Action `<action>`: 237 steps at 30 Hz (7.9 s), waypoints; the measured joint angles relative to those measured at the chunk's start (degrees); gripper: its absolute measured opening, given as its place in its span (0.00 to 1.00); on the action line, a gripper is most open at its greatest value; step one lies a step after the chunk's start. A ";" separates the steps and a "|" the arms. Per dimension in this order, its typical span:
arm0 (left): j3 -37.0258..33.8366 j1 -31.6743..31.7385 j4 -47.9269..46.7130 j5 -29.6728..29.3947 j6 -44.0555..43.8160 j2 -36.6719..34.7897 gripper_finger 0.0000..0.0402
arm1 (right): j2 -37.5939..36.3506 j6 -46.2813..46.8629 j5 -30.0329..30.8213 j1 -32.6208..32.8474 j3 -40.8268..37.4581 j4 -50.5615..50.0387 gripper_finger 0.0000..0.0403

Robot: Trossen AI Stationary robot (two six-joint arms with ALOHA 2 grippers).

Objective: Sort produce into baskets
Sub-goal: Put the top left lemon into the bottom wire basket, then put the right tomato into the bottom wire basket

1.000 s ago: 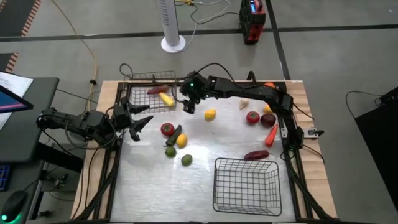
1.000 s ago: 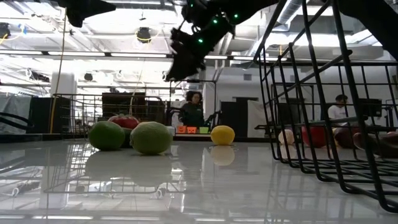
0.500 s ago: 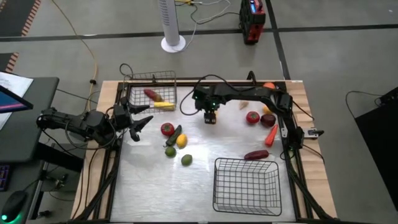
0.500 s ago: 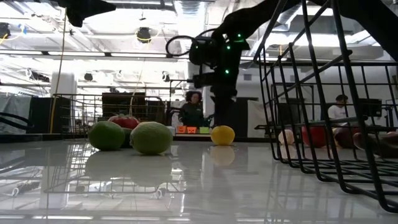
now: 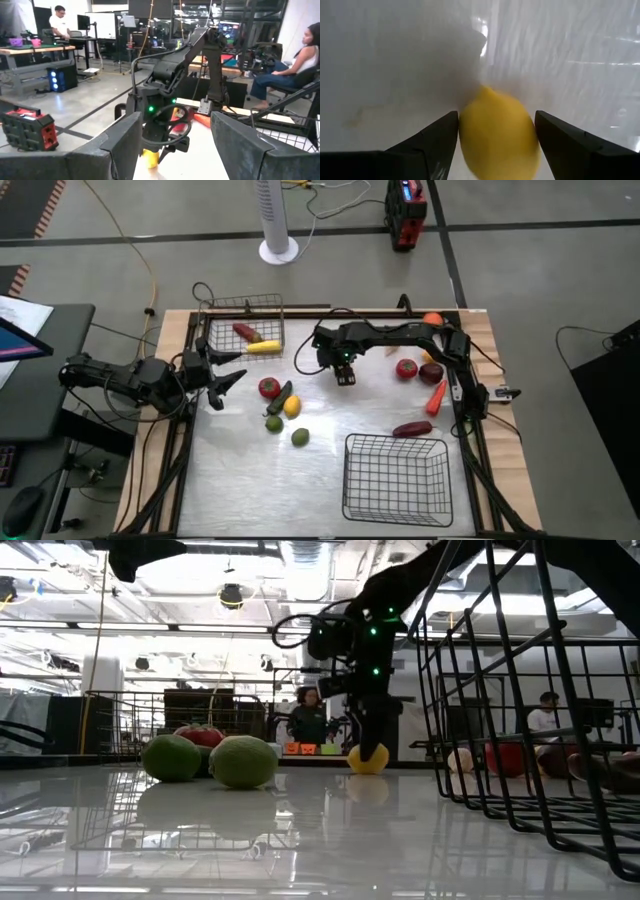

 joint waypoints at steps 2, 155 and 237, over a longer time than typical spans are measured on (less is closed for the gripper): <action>0.00 0.02 0.00 -0.04 0.00 0.00 0.56 | 0.01 -0.47 0.83 0.25 -0.49 -0.17 0.72; 0.02 -0.04 2.58 4.68 -7.56 7.52 0.56 | -37.16 40.05 6.78 -2.94 -38.73 -4.57 0.98; 0.50 -0.11 2.23 6.19 -6.64 7.50 0.56 | -42.16 46.54 -17.78 25.47 -28.50 18.66 0.83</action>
